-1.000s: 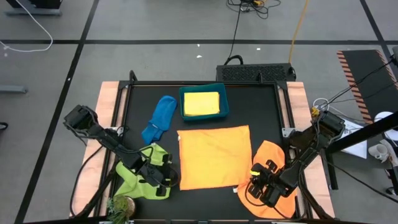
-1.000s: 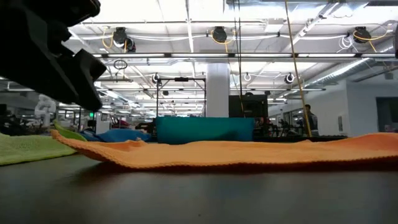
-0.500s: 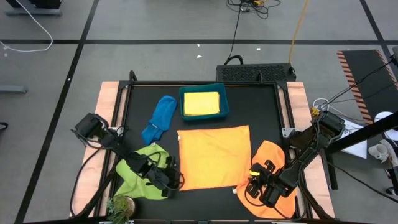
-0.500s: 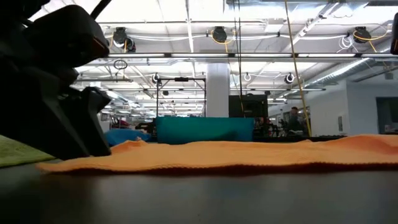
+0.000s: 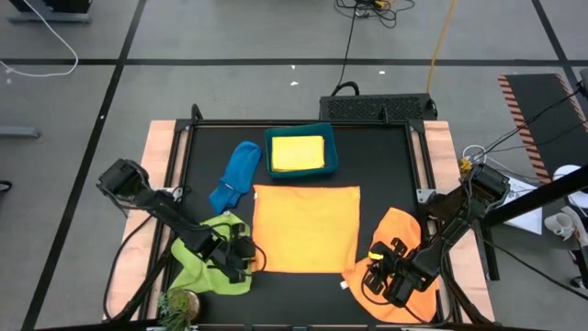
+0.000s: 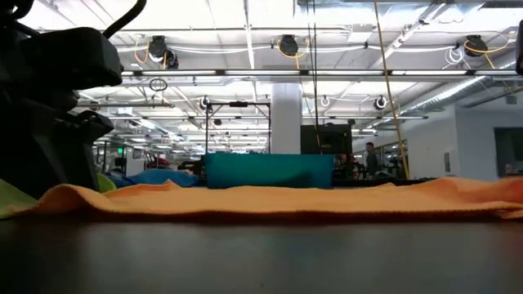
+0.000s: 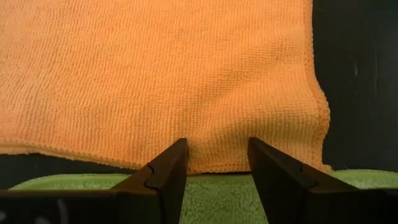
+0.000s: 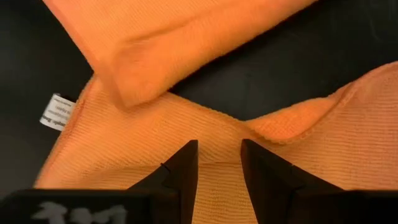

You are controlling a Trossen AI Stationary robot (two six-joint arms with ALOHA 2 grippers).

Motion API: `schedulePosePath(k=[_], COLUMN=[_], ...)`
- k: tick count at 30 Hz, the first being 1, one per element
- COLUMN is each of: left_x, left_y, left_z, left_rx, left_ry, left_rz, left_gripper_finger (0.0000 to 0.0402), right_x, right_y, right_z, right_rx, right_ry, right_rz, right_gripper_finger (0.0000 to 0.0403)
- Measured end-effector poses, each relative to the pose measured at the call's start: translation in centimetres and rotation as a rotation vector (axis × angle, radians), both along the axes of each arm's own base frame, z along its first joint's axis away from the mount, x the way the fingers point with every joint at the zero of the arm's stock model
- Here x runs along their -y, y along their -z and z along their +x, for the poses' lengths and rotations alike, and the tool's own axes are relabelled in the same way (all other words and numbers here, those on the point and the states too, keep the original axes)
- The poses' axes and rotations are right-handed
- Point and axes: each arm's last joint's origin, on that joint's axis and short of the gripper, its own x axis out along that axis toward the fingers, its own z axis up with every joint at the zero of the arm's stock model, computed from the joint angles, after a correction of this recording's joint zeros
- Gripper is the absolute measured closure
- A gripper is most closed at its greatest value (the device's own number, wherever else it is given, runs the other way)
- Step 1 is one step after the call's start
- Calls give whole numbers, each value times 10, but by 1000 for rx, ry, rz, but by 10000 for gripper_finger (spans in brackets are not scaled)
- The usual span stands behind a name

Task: Fold microfiber towels
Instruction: Fold the top orange microfiber cloth

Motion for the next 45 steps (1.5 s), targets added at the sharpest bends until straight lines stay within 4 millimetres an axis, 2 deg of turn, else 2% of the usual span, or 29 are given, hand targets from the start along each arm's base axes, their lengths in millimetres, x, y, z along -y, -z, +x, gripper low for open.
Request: schedulePosePath(k=[3,7,13,16,20,26,31,38,45], left_x=[-1,-1,-1,-1,-1,-1,-1,-1,-1], left_y=[-4,-5,-5,-5,-5,-5,-6,-5,-6], left_z=[-1,-1,0,0,0,0,0,0,0], left_rx=[6,8,16,18,21,18,18,17,19], left_ry=[11,19,18,18,16,17,17,16,16], left_rz=[0,4,6,5,5,8,8,11,10], left_gripper_finger=[229,229,229,229,229,229,229,229,229], right_x=[0,-1,15,30,53,61,51,36,17], right_y=[-3,-10,-21,-19,-7,-1,-7,-10,-15], right_z=[7,26,69,92,105,97,81,47,23], right_rx=[63,237,364,364,245,86,11,-166,-172], right_ry=[-16,-74,-167,-214,-225,-223,-202,-105,-51], right_rz=[-21,-106,-130,-121,-77,38,135,204,221], right_gripper_finger=[289,289,289,289,289,289,289,289,289])
